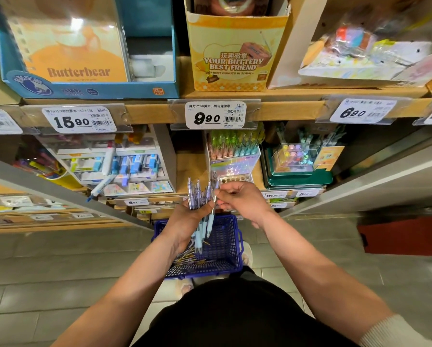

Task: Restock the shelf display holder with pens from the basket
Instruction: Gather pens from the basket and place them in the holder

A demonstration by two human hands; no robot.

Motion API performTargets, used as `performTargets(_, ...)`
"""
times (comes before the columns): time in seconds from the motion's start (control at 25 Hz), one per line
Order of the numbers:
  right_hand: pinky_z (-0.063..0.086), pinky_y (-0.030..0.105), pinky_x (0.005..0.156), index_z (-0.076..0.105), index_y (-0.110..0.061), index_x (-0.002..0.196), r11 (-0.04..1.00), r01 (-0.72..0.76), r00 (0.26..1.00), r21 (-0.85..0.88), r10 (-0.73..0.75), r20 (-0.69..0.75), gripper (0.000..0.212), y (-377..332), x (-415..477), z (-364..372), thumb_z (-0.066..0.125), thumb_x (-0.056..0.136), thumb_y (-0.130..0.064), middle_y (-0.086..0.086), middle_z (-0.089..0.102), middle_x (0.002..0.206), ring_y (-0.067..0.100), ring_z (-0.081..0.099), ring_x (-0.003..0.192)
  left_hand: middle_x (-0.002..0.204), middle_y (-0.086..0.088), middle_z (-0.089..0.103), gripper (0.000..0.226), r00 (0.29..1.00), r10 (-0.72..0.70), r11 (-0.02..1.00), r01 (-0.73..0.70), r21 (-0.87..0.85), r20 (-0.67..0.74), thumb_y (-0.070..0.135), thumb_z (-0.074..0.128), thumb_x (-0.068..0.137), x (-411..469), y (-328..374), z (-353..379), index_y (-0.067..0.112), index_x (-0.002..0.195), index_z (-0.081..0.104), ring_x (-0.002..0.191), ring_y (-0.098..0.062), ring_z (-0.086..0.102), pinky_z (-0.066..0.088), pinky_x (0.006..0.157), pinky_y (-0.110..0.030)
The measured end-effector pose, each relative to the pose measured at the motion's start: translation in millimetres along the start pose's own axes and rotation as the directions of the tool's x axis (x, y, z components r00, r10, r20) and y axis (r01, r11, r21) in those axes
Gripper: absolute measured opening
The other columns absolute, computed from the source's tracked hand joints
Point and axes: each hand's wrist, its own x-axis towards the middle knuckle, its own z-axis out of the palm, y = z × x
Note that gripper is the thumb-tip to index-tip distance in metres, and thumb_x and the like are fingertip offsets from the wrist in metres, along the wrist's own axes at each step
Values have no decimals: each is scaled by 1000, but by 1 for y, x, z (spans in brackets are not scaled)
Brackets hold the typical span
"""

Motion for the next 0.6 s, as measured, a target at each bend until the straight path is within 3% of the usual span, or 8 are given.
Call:
performTargets(0.12,59,20,69,73,-8,98,986,115,975,121,-88,-206,12,-6,15,-19,76,88,-12,5,77,85,13,75,72,86,1,79,11,995,-63,997,60,-44,-74,18,77,89,3,1,-3,15,99,75,76,-15,71,57,65,-24)
performTargets(0.24,56,15,71,73,-4,96,973,223,894,-60,-229,-386,7,-5,34,-29,71,92,-10,4,75,79,4,69,67,86,1,79,11,994,-81,993,74,-88,-75,15,75,91,4,2,-3,13,101,73,77,-18,74,60,66,-27)
performTargets(0.4,52,8,71,71,-16,91,914,263,853,-310,-370,-367,3,8,54,-19,72,93,-16,-7,72,78,0,67,71,89,-2,79,18,996,-68,991,61,-118,-63,16,74,92,3,3,-2,9,107,70,82,-20,76,61,70,-30)
performTargets(0.6,49,8,68,74,-22,97,796,221,872,-564,-420,-251,4,21,75,-10,70,95,-23,-16,69,78,-5,65,70,87,-3,78,16,996,-65,988,55,-145,-65,18,73,92,1,4,-6,7,103,70,81,-21,76,61,69,-30)
